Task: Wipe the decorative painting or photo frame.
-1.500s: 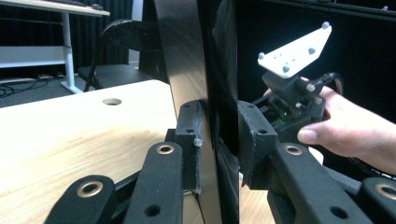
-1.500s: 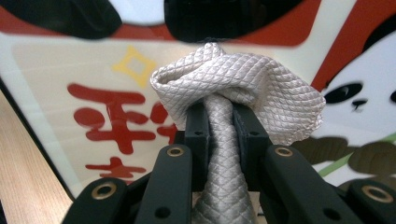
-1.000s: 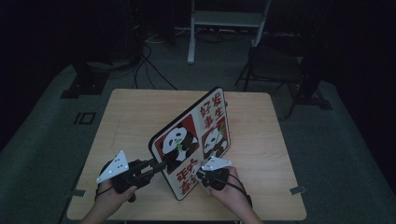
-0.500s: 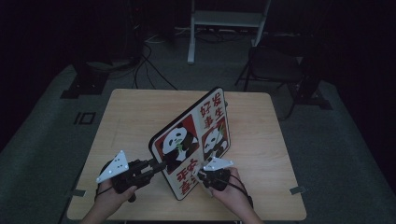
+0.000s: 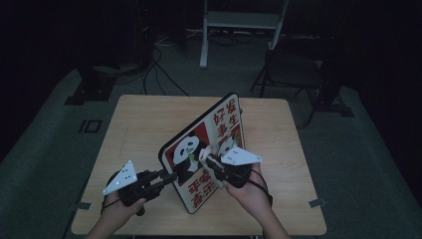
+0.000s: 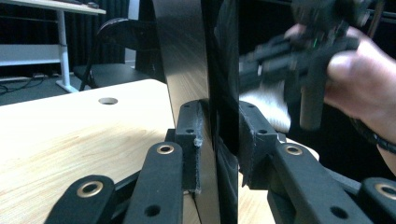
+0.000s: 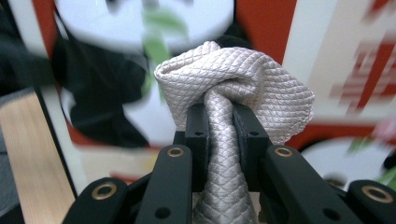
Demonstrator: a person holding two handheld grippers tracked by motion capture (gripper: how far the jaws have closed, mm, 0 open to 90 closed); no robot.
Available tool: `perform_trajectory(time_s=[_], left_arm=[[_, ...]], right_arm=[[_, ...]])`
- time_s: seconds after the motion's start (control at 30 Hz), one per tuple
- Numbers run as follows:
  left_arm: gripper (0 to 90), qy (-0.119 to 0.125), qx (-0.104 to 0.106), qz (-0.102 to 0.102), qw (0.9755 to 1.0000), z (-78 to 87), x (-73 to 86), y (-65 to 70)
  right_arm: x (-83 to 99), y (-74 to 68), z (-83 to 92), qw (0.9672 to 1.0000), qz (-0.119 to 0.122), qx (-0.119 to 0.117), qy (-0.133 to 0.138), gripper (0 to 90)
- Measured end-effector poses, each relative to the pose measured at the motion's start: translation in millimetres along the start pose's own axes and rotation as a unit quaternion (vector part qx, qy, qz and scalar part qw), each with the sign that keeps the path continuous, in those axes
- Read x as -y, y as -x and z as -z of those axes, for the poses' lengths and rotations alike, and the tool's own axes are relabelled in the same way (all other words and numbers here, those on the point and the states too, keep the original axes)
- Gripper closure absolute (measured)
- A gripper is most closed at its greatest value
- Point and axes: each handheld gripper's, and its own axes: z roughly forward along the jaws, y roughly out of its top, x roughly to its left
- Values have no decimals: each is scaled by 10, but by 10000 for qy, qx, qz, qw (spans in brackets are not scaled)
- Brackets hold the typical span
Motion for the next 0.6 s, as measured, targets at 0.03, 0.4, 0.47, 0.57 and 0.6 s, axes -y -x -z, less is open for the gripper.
perform_trajectory(time_s=[0.03, 0.4, 0.47, 0.57, 0.6], left_arm=[[735, -1, 7, 13, 10000, 0, 0, 0], [734, 5, 13, 10, 10000, 0, 3, 5], [734, 4, 14, 7, 10000, 0, 2, 5], [733, -3, 28, -6, 10000, 0, 3, 5], [733, -6, 35, -10, 10000, 1, 2, 4]], right_arm=[[-66, -5, 18, 9999, 5, 3, 102, 782], [-607, -199, 17, 9965, 241, -183, 777, 781], [-643, -230, -12, 9962, 253, -217, 806, 780], [-669, -251, -63, 9961, 260, -219, 817, 780], [-672, -257, -80, 9961, 267, -217, 808, 780]])
